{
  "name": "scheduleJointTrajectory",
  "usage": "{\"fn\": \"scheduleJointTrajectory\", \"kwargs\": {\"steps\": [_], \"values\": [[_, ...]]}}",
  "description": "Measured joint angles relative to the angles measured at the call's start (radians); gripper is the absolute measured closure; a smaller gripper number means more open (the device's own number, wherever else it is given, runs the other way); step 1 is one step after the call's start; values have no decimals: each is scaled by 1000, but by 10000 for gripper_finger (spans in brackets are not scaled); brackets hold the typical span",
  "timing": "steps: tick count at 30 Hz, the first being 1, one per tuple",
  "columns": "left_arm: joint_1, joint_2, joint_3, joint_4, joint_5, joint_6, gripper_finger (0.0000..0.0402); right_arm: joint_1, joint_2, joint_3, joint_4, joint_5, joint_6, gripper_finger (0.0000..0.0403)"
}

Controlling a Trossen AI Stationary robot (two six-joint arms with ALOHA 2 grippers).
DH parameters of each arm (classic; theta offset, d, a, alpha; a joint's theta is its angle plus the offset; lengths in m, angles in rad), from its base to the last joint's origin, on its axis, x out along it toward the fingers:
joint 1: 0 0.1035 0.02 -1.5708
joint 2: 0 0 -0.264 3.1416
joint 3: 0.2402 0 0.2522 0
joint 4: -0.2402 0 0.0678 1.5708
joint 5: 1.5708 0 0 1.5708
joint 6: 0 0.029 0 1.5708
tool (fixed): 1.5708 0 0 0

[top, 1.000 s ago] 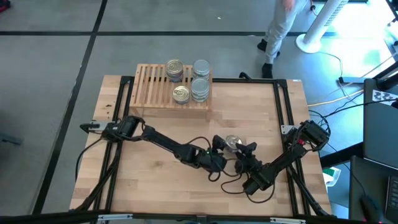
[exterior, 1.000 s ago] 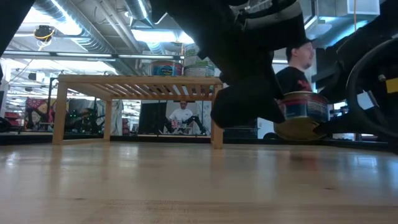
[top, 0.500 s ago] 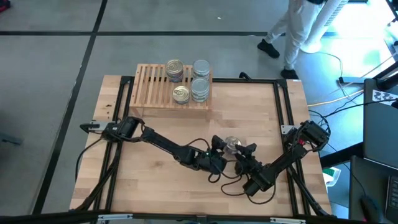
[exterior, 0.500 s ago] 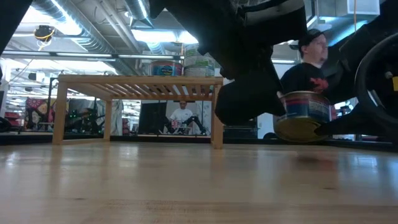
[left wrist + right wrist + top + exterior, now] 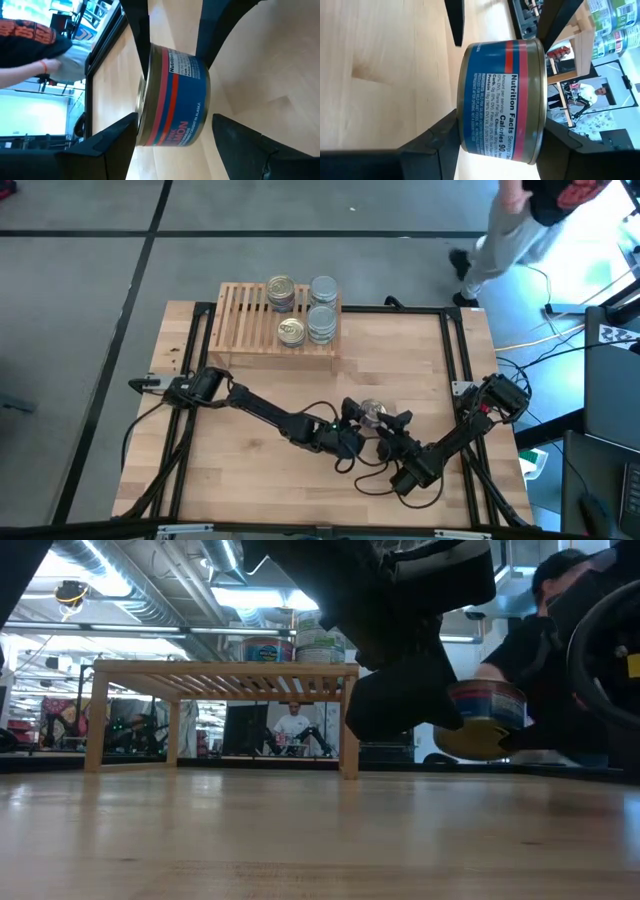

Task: Stack canned seafood by type on shelf
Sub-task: Stack the blue tuna can on top of the bottom blue tuna can on the shelf

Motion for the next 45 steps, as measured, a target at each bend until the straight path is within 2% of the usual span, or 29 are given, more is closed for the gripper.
{"fn": "scheduleJointTrajectory", "kwargs": {"steps": [14, 18, 23, 33, 40, 45], "values": [[8, 0, 0, 5, -5, 26, 150, 0, 0, 0, 71, 78, -6, 204], [7, 0, 0, 4, -4, 26, 162, 0, 0, 0, 75, 74, -7, 200], [6, 0, 0, -5, 3, 113, 207, 1, 0, 0, 79, 63, -10, 201], [6, 1, -2, -4, 7, 115, 209, 0, 0, 0, 94, 49, -33, 169], [-5, 1, -2, -3, 3, 74, 209, 0, 0, 0, 95, 39, -31, 165], [-22, 1, -2, -5, -28, 74, 209, 0, 0, 0, 92, -6, -31, 164]]}}
